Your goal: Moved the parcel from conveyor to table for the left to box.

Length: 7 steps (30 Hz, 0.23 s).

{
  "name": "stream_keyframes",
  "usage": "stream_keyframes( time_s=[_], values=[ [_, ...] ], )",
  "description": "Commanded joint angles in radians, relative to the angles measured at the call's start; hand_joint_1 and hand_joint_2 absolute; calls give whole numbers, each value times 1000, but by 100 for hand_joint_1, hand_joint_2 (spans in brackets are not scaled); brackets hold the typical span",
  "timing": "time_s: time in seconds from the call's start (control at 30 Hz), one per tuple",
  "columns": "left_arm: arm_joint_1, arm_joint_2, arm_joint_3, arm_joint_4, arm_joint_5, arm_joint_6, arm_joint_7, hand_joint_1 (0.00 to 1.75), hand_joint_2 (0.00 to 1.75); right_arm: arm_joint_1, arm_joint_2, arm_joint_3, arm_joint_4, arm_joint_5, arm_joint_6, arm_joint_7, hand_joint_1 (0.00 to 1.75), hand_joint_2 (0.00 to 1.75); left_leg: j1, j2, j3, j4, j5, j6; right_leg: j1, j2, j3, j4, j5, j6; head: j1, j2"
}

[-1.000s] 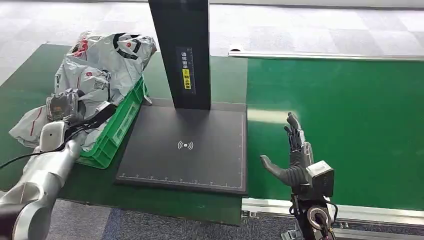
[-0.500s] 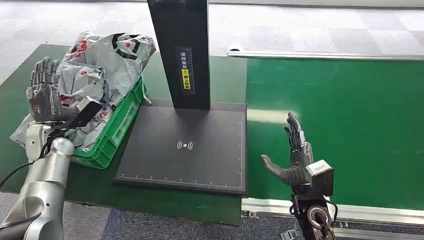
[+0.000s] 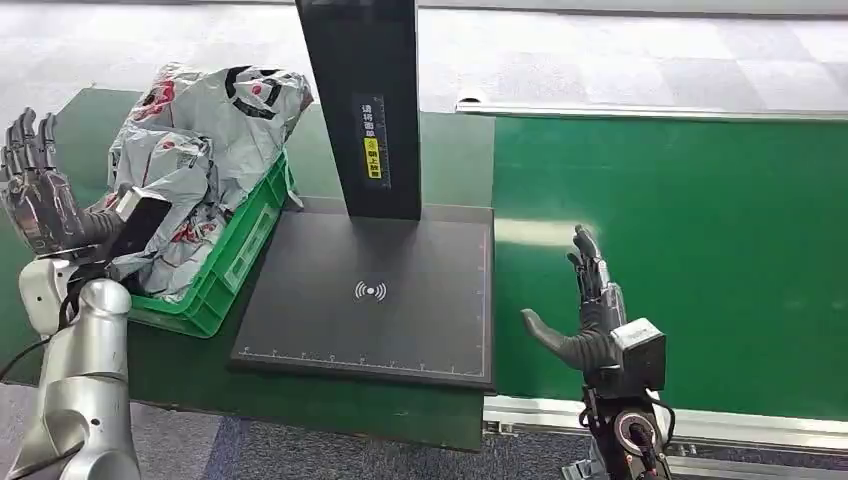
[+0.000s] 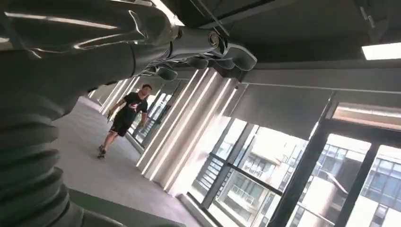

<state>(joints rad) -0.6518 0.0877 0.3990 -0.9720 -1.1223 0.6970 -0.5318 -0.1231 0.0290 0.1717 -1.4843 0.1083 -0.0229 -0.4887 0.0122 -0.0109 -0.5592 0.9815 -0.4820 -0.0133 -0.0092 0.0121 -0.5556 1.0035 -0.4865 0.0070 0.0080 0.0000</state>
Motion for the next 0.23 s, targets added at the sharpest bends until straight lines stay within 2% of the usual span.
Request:
stream_keyframes(
  time_s=[0.03, 0.07, 0.13, 0.17, 0.2, 0.23],
  values=[
    [2, -64, 98, -69, 35, 1, -88, 0, 175, -38, -13, 0, 69, -11, -3, -1, 0, 175, 0, 1, 1, -1, 0, 1, 1, -1, 1, -1, 1, 0, 0, 0],
    [9, -94, 100, -96, 157, 1, -166, 0, 175, -39, -16, 2, 74, -23, -9, -3, 0, 175, 0, 1, 1, 0, 0, 0, 0, -1, 1, -1, 1, 0, 0, 0],
    [127, -38, -147, -237, 470, 1, -166, 0, 175, -35, -26, 8, 80, -38, -17, -7, 0, 175, 0, 0, 0, 0, 1, 1, 1, -1, 1, -1, 1, 0, 0, 0],
    [184, -39, -208, -311, 596, -53, -162, 0, 175, -29, -33, 11, 79, -40, -19, -9, 0, 175, 0, 0, 0, 0, 0, 1, 0, -1, 1, -1, 1, 0, 0, 0],
    [275, -40, -306, -425, 769, -232, -136, 0, 175, -21, -39, 13, 81, -40, -18, -9, 0, 175, 0, 2, 2, -2, 0, 1, 0, 0, 2, -3, 1, 0, 0, 0],
    [332, -61, -361, -469, 860, -342, -118, 0, 175, -16, -47, 23, 81, -25, -14, -9, 0, 175, -1, 2, 3, -3, 0, 2, 0, 0, 3, -3, 1, 1, 0, 0]
  ],
)
